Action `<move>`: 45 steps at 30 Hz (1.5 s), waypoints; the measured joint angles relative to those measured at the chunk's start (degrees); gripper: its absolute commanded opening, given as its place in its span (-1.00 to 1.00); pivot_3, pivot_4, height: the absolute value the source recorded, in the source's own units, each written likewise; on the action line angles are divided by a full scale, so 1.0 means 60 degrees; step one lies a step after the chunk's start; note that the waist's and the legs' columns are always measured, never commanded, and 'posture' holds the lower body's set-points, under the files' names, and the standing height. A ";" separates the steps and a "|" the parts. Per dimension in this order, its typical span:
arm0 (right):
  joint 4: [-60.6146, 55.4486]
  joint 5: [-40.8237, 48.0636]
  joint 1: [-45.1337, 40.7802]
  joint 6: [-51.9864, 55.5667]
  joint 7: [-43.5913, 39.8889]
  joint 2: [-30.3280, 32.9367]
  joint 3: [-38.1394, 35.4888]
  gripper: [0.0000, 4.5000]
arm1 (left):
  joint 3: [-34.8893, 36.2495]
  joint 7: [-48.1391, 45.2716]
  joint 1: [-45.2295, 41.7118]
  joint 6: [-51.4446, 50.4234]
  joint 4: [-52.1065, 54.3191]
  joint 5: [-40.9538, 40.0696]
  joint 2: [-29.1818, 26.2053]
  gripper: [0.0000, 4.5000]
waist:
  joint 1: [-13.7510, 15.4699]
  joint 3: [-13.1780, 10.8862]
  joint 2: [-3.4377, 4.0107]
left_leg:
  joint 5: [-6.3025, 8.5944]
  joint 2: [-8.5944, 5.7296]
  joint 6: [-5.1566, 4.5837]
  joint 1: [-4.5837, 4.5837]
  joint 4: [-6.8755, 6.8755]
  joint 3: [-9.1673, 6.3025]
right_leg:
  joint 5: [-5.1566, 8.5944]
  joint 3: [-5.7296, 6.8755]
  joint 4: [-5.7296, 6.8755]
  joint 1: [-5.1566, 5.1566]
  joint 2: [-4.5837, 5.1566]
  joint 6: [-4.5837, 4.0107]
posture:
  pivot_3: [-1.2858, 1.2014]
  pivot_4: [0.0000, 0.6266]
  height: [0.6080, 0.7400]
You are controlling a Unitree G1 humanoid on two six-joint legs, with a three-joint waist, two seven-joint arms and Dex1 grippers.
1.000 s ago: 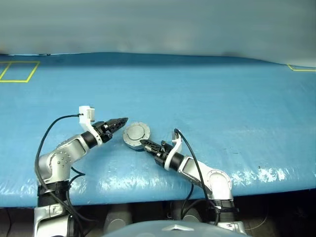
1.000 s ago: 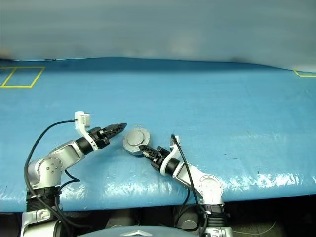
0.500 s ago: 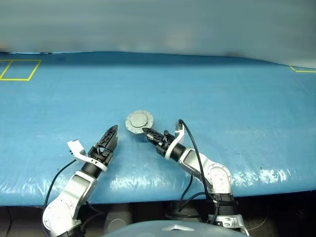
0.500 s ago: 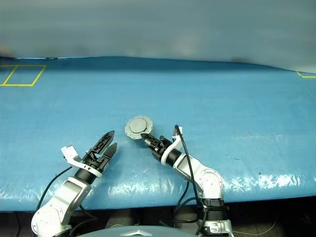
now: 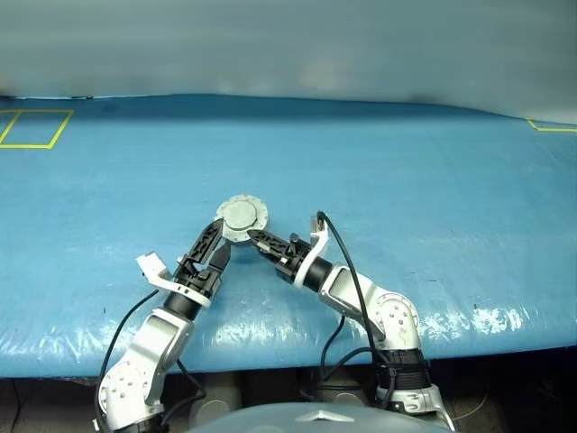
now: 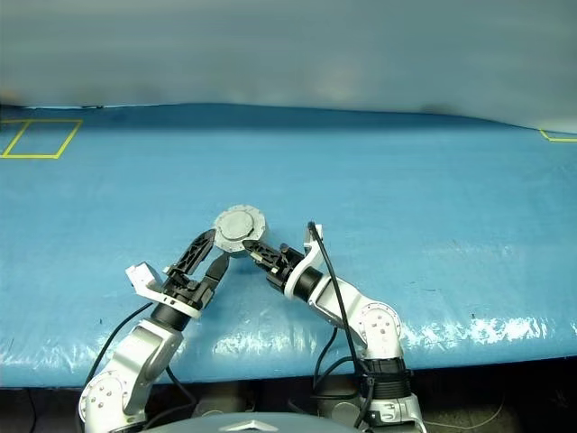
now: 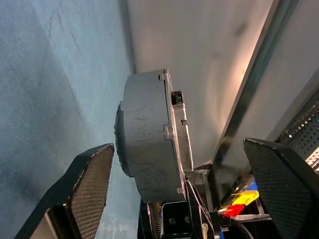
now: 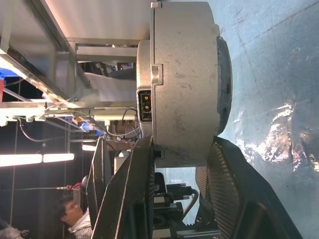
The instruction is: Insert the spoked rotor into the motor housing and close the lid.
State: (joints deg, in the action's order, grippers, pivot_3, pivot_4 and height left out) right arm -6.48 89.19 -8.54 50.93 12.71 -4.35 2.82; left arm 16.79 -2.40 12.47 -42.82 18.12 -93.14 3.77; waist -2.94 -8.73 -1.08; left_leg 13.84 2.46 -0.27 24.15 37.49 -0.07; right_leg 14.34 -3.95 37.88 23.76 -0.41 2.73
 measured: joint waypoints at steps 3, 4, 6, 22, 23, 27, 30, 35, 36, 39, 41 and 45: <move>-0.0153 0.0096 0.0074 0.0062 0.0038 0.0009 0.0079 -0.49 | -0.0243 0.0031 -0.0039 0.0242 -0.0059 -0.0150 -0.0018 1.00 | 0.0000 0.0000 0.0000 | 0.0000 -0.0004 0.0000 0.0000 0.0000 0.0001 | 0.0000 0.0000 -0.0001 0.0000 -0.0001 0.0001 | 0.03 -0.52 1.00; -0.0154 0.0114 0.0076 0.0069 0.0045 0.0013 0.0126 -0.49 | -0.0312 0.0023 -0.0057 0.0336 -0.0072 -0.0185 -0.0020 1.00 | 0.0001 0.0000 0.0000 | 0.0000 -0.0008 0.0000 0.0000 0.0000 0.0000 | 0.0000 0.0000 -0.0001 0.0000 -0.0001 0.0001 | 0.03 -0.52 1.00; -0.0156 0.0184 0.0097 0.0082 0.0053 0.0022 0.0226 -0.49 | -0.0418 -0.0019 -0.0089 0.0484 -0.0084 -0.0263 -0.0023 1.00 | 0.0001 0.0000 0.0000 | 0.0000 -0.0014 0.0000 0.0000 0.0001 0.0001 | 0.0001 0.0000 0.0000 -0.0001 -0.0001 0.0001 | 0.03 -0.52 1.00; -0.0344 0.0374 0.0106 0.0073 0.0169 0.0036 0.0332 -0.49 | -0.0794 0.0257 -0.0475 0.1241 -0.0687 -0.0918 -0.0014 0.12 | 0.0009 0.0001 0.0000 | 0.0000 -0.0024 0.0000 0.0005 0.0010 -0.0002 | -0.0002 0.0002 0.0000 -0.0002 -0.0001 0.0007 | 0.03 -0.52 1.00; -0.0364 0.0373 0.0108 0.0073 0.0199 0.0038 0.0348 -0.49 | -0.0793 0.0257 -0.0476 0.1246 -0.0691 -0.0910 -0.0015 0.07 | 0.0010 0.0001 -0.0001 | 0.0000 -0.0025 0.0000 0.0005 0.0010 -0.0002 | -0.0002 0.0002 0.0000 -0.0002 -0.0001 0.0007 | 0.03 -0.52 1.00; -0.0454 0.0141 0.0112 0.0073 0.0075 0.0059 0.0408 -0.49 | -0.0789 0.0261 -0.0491 0.1250 -0.0692 -0.0909 -0.0020 0.07 | 0.0011 0.0001 0.0000 | 0.0000 -0.0025 0.0000 0.0007 0.0012 -0.0002 | -0.0001 0.0002 0.0000 -0.0002 -0.0001 0.0007 | 0.03 -0.52 1.00; -0.0961 -0.1114 0.0079 -0.0120 -0.0983 0.0664 0.0870 -0.49 | -0.0815 0.0333 -0.0553 0.1246 -0.0692 -0.0912 -0.0020 0.07 | 0.0038 -0.0002 0.0005 | 0.0000 -0.0033 0.0000 0.0013 0.0021 -0.0002 | -0.0002 0.0004 -0.0001 0.0000 0.0002 0.0017 | 0.03 -0.52 1.00; -0.2448 -0.5300 -0.0287 -0.1395 -0.3360 0.2490 0.2707 0.44 | -0.0703 0.0848 -0.1108 0.1587 -0.0849 -0.0636 -0.0119 0.07 | 0.0139 0.0000 0.0004 | -0.0004 -0.0032 0.0006 0.0016 0.0053 -0.0004 | -0.0007 0.0013 0.0010 -0.0006 -0.0010 0.0035 | 0.03 -0.52 1.00; -0.2528 -0.5926 -0.0288 -0.1726 -0.3566 0.2598 0.2916 0.59 | -0.0620 0.0911 -0.1261 0.1666 -0.0936 -0.0532 -0.0155 0.07 | 0.0142 0.0001 0.0003 | -0.0006 -0.0026 0.0010 0.0014 0.0053 -0.0003 | -0.0010 0.0013 0.0012 -0.0007 -0.0017 0.0029 | 0.03 -0.52 1.00; -0.2692 -0.7852 -0.0232 -0.2824 -0.4060 0.3007 0.3376 1.00 | -0.0299 0.1044 -0.1921 0.1896 -0.1446 -0.0104 -0.0464 0.07 | 0.0178 0.0001 0.0001 | -0.0010 -0.0028 0.0017 0.0014 0.0061 0.0000 | -0.0014 0.0013 0.0017 -0.0010 -0.0018 0.0031 | 0.03 -0.52 1.00; -0.2634 -0.9070 -0.0145 -0.3575 -0.4274 0.3302 0.3498 1.00 | -0.0079 0.1082 -0.2564 0.2030 -0.1979 0.0234 -0.0820 0.07 | 0.0236 0.0000 -0.0001 | -0.0010 -0.0035 0.0017 0.0016 0.0071 0.0002 | -0.0020 0.0010 0.0014 -0.0013 -0.0014 0.0039 | 0.03 -0.52 1.00; -0.2024 -1.1468 0.0099 -0.5300 -0.4572 0.3904 0.3844 1.00 | 0.0343 0.1066 -0.3992 0.2205 -0.3235 0.1077 -0.1512 0.07 | 0.0323 0.0003 -0.0007 | -0.0011 -0.0047 0.0017 0.0017 0.0074 0.0001 | -0.0026 0.0009 0.0008 -0.0017 -0.0007 0.0045 | 0.03 -0.52 1.00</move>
State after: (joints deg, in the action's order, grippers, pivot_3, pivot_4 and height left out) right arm -18.62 20.39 -7.95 19.13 -14.72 19.07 25.88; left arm 18.85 4.00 -11.49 -29.59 -1.30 -86.68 -5.30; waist -1.00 -8.71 -1.13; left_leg 13.77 2.18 -0.17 24.25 37.94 -0.07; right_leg 14.18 -3.90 37.93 23.66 -0.45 3.01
